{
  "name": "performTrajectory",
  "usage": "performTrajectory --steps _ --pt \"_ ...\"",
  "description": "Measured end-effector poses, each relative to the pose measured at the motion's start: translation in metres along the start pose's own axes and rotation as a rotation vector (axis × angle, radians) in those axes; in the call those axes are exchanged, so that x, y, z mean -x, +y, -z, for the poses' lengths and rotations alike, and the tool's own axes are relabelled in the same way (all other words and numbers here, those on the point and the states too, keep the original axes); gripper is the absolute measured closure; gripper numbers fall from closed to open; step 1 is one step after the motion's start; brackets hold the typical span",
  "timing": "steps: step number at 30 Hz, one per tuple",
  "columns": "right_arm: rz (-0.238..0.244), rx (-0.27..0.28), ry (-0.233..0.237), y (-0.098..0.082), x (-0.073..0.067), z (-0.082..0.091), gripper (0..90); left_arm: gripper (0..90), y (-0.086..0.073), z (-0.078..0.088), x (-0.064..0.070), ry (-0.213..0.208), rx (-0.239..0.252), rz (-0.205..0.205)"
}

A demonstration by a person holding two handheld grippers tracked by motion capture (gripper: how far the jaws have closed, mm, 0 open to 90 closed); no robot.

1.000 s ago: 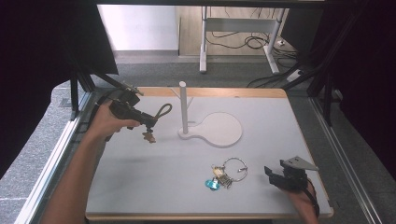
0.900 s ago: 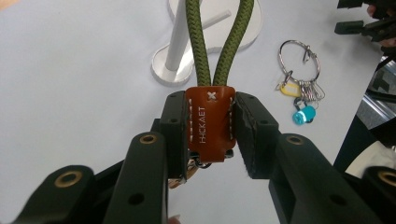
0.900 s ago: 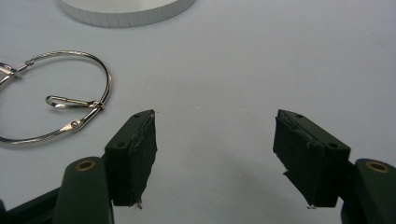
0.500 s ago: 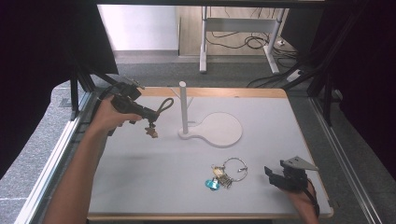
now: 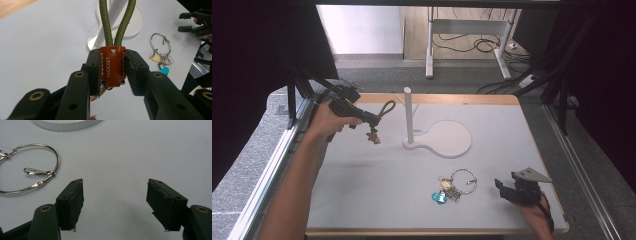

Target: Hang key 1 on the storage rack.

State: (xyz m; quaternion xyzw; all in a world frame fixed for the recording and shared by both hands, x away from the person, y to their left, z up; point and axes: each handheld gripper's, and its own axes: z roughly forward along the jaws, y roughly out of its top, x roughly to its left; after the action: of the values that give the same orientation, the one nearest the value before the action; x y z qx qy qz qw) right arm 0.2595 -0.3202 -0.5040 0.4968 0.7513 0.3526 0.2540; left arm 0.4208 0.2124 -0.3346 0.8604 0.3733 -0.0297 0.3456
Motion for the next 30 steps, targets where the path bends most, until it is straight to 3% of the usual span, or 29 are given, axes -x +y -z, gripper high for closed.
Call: performTrajectory --steps 15,30 --pt "0.005 -0.005 -0.001 -0.001 0.001 -0.001 30.1 66.6 0.014 0.000 -0.007 -0.014 0.028 0.010" --pt "0.014 -0.013 -0.004 -0.001 0.001 -0.001 30.1 66.6 0.026 -0.012 -0.016 -0.036 0.043 0.033"
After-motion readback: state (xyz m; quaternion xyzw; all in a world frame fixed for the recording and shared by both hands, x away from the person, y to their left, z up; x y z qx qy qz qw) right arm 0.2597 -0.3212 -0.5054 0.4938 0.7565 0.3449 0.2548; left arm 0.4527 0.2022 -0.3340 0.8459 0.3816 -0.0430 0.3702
